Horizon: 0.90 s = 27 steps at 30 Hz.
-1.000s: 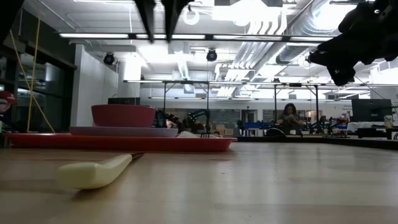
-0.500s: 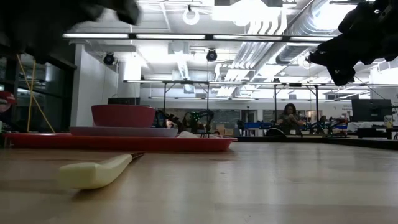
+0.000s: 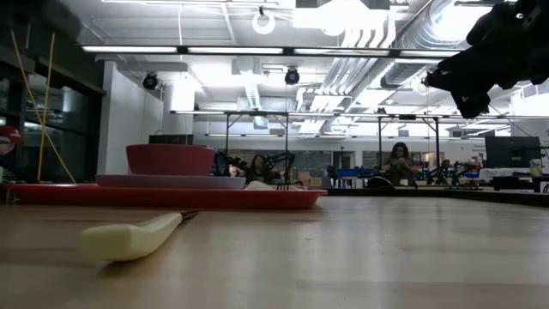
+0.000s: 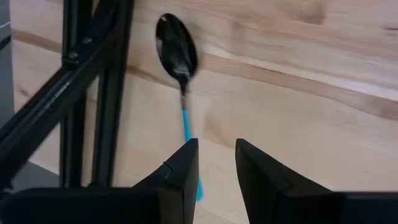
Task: Set up tray
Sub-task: Put the blue spoon on top of the brown napkin on the right side of the violet plate on the red tray
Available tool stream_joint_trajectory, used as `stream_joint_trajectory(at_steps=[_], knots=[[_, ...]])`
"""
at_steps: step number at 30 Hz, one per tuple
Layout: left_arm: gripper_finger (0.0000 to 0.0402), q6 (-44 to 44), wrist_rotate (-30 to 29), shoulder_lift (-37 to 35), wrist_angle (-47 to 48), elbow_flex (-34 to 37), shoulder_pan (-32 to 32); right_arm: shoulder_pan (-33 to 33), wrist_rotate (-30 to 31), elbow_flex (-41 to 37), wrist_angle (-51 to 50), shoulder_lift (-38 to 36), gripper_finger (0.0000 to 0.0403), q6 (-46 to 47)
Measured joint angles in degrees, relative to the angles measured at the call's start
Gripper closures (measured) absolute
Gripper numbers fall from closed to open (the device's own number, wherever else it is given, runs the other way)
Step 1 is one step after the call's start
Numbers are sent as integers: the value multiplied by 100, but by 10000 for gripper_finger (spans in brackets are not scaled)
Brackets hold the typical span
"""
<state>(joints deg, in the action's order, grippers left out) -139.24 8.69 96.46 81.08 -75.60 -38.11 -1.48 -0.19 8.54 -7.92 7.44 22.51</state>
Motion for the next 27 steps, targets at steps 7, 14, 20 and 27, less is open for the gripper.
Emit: stream_joint_trajectory(at_steps=[7, 14, 20, 27], knots=[[268, -59, 537, -281, -1316, 1133, -95, 0, 0, 0, 2, 0, 284, 2], [268, -161, 775, -424, -2365, 2050, -144, -2, 0, 0, 2, 0, 284, 0], [268, -404, 870, -495, -2975, 2541, -393, -2, 0, 0, 2, 0, 285, 2], [268, -571, 939, -543, -3054, 2672, -624, -2, 38, 0, 2, 0, 285, 283]])
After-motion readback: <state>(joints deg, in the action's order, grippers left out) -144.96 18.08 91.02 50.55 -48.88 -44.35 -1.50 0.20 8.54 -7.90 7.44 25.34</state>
